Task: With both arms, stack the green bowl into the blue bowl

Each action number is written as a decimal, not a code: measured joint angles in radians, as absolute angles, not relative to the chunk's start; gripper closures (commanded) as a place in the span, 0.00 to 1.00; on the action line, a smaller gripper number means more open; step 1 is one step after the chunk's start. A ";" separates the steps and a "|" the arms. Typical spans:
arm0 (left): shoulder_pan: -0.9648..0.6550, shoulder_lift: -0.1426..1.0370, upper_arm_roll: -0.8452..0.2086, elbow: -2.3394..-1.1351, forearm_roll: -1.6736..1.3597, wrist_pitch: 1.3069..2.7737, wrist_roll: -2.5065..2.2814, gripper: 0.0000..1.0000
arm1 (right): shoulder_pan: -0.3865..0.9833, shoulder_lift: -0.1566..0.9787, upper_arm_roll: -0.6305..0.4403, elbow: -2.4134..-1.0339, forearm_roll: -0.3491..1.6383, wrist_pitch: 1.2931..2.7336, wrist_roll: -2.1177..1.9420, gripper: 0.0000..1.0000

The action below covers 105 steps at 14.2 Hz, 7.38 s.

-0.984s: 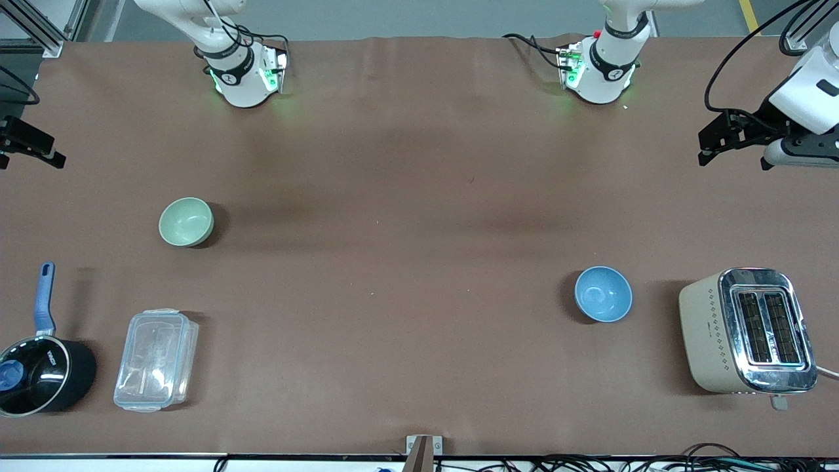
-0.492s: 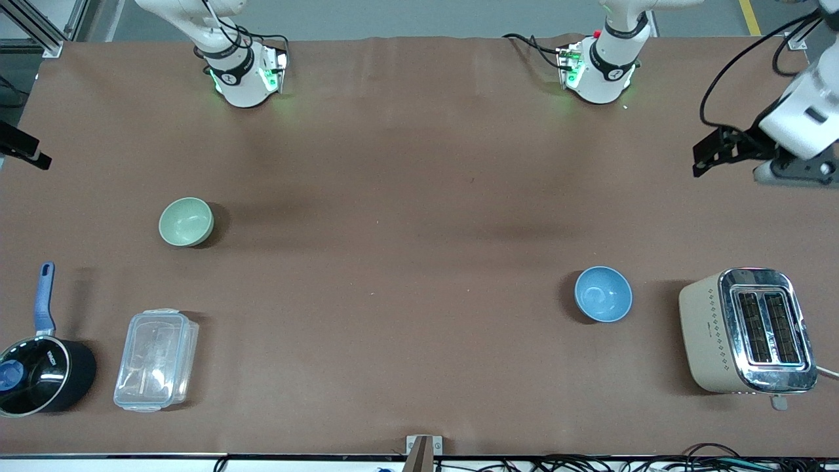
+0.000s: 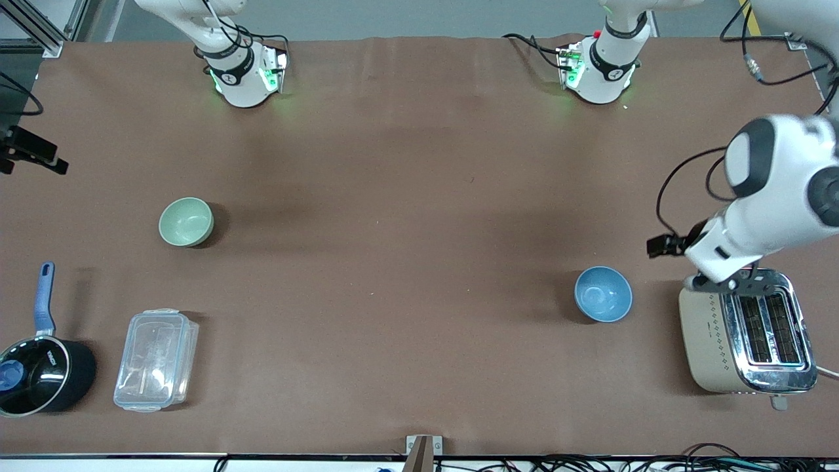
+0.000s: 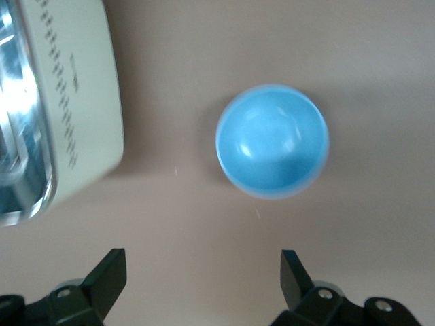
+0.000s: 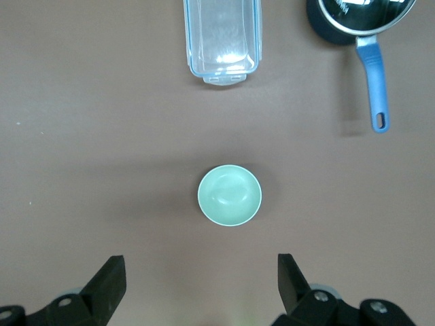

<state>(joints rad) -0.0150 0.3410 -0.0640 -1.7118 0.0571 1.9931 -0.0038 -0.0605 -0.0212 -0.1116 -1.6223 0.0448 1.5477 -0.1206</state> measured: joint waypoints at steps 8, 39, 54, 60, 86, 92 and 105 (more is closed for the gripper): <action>0.016 0.534 -0.072 -1.816 0.058 2.340 -0.050 0.28 | -0.096 0.007 -0.120 -2.027 0.045 1.955 -0.122 0.01; -0.336 0.674 -0.430 -1.749 0.012 2.495 -0.974 0.96 | -0.133 0.218 -0.102 -2.013 0.235 1.866 -0.233 0.96; -0.096 0.520 -0.415 -1.539 0.213 2.159 -0.801 0.00 | 0.507 0.231 -0.089 -2.030 0.516 2.007 0.302 0.95; 0.159 0.355 -0.416 -1.448 0.234 1.913 -0.359 0.00 | 0.642 0.348 -0.090 -1.964 0.537 2.194 0.494 0.95; -0.013 -0.035 -0.085 -1.640 0.046 1.663 -0.119 0.00 | 0.722 0.497 -0.149 -1.793 0.579 2.209 0.593 0.00; -0.015 -0.035 -0.085 -1.642 0.044 1.663 -0.119 0.00 | 0.692 0.225 -0.394 -1.794 0.238 1.944 0.566 0.00; -0.025 -0.049 -0.088 -1.635 0.012 1.629 -0.082 0.00 | 0.374 -0.021 -0.487 -1.893 0.012 1.961 0.058 0.00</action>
